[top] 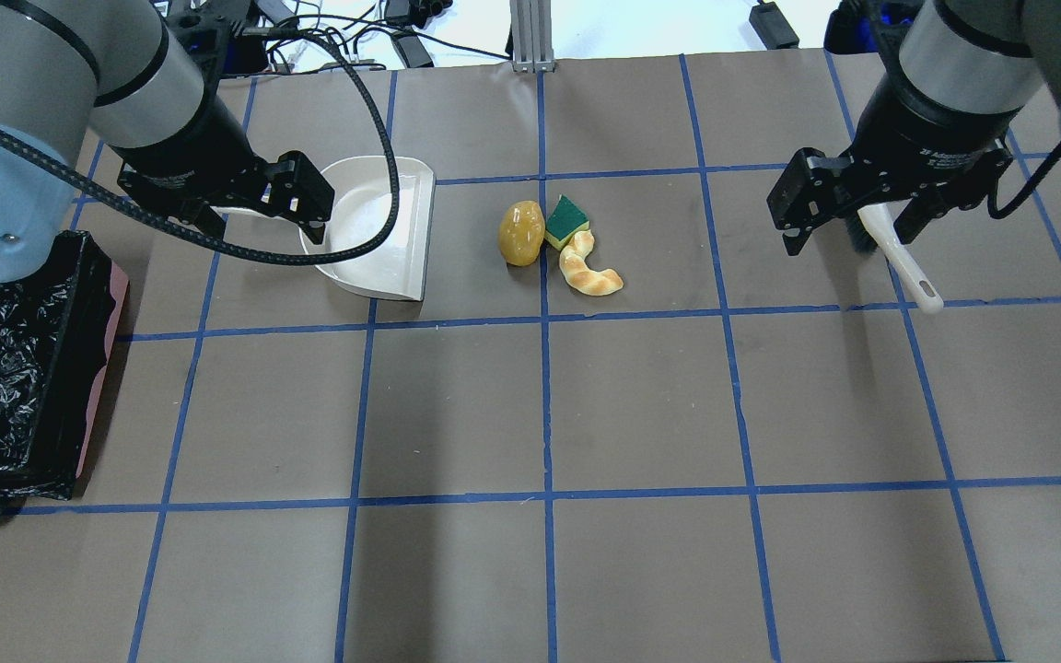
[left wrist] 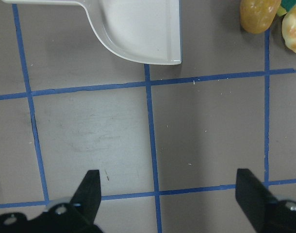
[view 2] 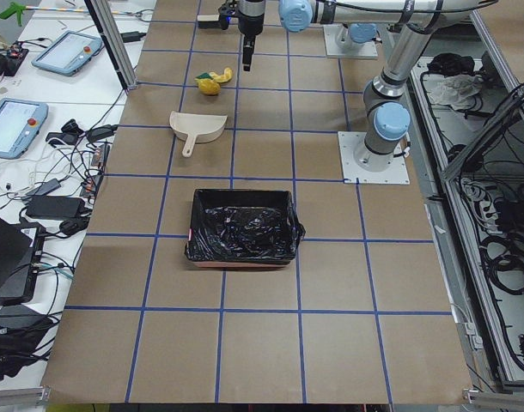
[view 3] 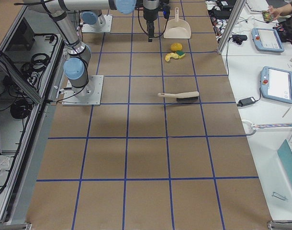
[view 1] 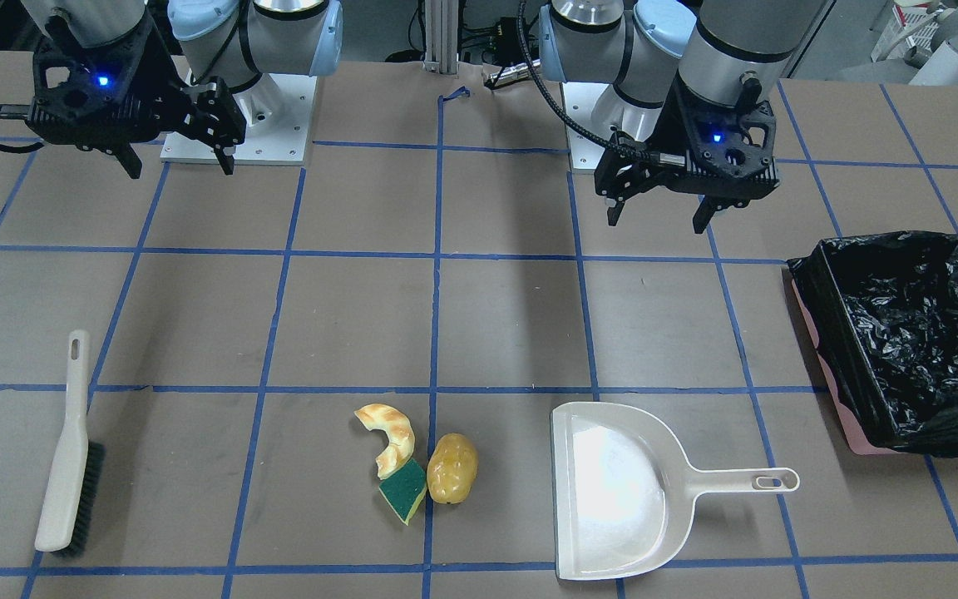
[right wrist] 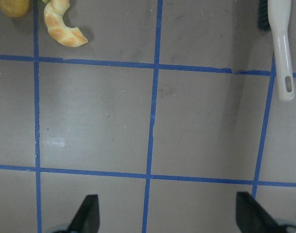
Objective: Sweep and dump trash into bin
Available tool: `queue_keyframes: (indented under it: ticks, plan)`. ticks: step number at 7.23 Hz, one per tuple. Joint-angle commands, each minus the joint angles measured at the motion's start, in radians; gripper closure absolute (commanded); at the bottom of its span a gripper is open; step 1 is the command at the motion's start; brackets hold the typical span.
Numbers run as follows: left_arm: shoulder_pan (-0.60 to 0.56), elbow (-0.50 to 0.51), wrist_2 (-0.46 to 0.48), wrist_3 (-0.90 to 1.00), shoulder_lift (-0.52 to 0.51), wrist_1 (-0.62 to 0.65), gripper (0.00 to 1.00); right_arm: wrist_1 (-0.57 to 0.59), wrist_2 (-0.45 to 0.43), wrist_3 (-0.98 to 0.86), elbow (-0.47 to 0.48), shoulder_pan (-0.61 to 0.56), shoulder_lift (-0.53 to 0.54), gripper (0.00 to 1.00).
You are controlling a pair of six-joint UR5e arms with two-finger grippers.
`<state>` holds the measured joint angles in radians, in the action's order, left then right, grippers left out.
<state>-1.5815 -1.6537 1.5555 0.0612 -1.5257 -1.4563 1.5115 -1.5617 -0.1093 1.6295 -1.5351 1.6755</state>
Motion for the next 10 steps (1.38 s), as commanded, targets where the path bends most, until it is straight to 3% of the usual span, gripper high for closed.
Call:
queue_keyframes:
  ticks: [1,5,10]
  plan:
    - [0.000,0.000,0.000,0.000,-0.001,0.001,0.00,0.000,-0.001,0.000,0.001,0.003,-0.003,0.00]
    - [0.000,0.000,0.000,0.002,-0.001,0.001,0.00,-0.025,-0.014,-0.116,0.021,0.051,-0.002,0.00]
    - [0.000,0.000,0.000,0.002,0.002,-0.002,0.00,0.009,-0.009,-0.324,0.104,0.327,-0.026,0.00]
